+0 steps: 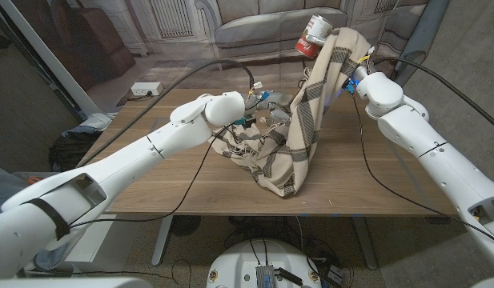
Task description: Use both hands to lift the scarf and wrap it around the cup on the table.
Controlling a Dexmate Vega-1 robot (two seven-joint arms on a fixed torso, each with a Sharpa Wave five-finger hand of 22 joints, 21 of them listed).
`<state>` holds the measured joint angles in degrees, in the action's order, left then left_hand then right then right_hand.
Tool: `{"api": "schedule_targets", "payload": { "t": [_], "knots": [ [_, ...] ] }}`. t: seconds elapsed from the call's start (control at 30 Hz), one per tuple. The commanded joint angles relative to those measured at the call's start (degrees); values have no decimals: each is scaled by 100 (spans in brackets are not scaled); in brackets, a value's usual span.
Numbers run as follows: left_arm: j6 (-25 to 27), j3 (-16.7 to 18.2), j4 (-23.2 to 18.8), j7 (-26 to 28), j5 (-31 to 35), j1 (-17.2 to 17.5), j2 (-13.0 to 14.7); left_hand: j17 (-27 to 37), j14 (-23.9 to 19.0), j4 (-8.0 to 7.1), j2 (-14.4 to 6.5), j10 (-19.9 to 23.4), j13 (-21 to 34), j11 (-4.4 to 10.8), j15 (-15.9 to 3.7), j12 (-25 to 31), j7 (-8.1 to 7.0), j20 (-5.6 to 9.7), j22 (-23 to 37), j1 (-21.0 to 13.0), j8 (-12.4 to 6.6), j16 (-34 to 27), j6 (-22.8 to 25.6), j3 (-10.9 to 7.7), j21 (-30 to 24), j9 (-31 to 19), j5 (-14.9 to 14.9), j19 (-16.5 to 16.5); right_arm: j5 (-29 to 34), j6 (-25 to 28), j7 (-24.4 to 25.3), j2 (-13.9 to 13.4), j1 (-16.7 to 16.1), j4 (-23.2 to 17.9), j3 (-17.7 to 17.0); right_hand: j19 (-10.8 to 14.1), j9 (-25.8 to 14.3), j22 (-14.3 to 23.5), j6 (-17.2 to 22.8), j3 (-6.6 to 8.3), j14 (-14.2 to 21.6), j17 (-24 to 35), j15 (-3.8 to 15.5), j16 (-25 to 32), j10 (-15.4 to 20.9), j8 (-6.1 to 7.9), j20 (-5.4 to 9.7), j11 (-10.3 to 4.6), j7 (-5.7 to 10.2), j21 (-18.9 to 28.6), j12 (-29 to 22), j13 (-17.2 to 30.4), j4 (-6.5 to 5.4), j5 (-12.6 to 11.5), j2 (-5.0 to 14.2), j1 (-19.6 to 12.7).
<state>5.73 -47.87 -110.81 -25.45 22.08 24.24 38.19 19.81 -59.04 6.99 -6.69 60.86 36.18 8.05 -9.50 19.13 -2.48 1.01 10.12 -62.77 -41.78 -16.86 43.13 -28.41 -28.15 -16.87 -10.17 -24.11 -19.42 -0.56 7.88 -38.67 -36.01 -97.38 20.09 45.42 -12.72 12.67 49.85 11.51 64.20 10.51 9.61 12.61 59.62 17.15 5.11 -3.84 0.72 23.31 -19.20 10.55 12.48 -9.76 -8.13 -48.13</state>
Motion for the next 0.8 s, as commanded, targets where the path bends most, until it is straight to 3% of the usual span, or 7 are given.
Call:
{"api": "schedule_targets", "payload": {
  "t": [0.03, 0.17, 0.3, 0.57, 0.67, 0.8],
  "knots": [
    [-389, 318, -621, -646, -521, 130, 319, 47, 17, 65, -244, -5, 105, -82, -49, 92, 346, 24, 14, -299, -36, -19, 292, -50, 8, -47, -13, 4, 97, 434, 125, 88, 379, 635, 170, 38, -1, 18, 872, 494, 187, 6, 379, -39, 781, 23, 646, -736, 869, 31, -15, 13, -392, -21, 1545, -1490],
    [-569, 514, -673, -688, -875, 136, 312, 48, 15, 63, -241, -25, 157, -65, -36, 126, 336, 44, 12, -308, -33, -5, 292, -63, 11, -63, -13, -12, 45, 452, 178, 135, 367, 821, 184, -49, -3, 22, 876, 490, 117, 0, 378, -83, 784, 3, 648, -732, 868, 9, 8, 14, -402, -18, 1546, -1483],
    [-769, 763, -666, -342, -1123, 203, 185, 38, 4, 40, -226, -36, 202, -26, -65, 159, 312, 50, 13, -283, -24, 14, 271, -66, 5, -81, -8, -49, -39, 471, 207, 138, 240, 869, 191, -79, -4, 23, 877, 492, 100, 1, 380, -92, 788, -4, 648, -731, 867, 1, 14, 14, -404, -18, 1550, -1485],
    [-1145, 984, -638, 950, -437, 169, -292, -109, 59, -103, -69, 7, 123, 203, -139, 129, 41, 47, 34, -31, 34, 186, 427, -13, -104, 46, 15, -376, -161, 521, 284, 31, -207, 680, 199, -88, -5, 25, 880, 498, 109, 6, 381, -88, 792, -10, 650, -730, 871, 3, 21, 15, -410, -21, 1571, -1488],
    [-1097, 988, -629, 1084, -193, -40, -458, -144, 44, -127, -51, 13, 45, 233, -158, 73, 27, 54, 37, 16, 55, 208, 435, -10, -121, 83, 14, -429, -135, 595, 411, -53, -417, 554, 188, -88, -5, 25, 880, 498, 112, 8, 380, -87, 793, -13, 650, -729, 874, 4, 23, 15, -413, -21, 1575, -1486],
    [-663, 1027, -737, 1118, 187, -261, -574, -175, 69, -151, -79, 18, 51, 265, -139, 65, -1, 48, 38, 43, 53, 246, 408, -32, -112, 64, 7, -414, -195, 645, 498, -172, -719, 411, 120, -81, -5, 26, 889, 498, 117, 10, 378, -85, 795, -14, 648, -727, 883, 10, 27, 15, -418, -21, 1580, -1482]
  ]
}}
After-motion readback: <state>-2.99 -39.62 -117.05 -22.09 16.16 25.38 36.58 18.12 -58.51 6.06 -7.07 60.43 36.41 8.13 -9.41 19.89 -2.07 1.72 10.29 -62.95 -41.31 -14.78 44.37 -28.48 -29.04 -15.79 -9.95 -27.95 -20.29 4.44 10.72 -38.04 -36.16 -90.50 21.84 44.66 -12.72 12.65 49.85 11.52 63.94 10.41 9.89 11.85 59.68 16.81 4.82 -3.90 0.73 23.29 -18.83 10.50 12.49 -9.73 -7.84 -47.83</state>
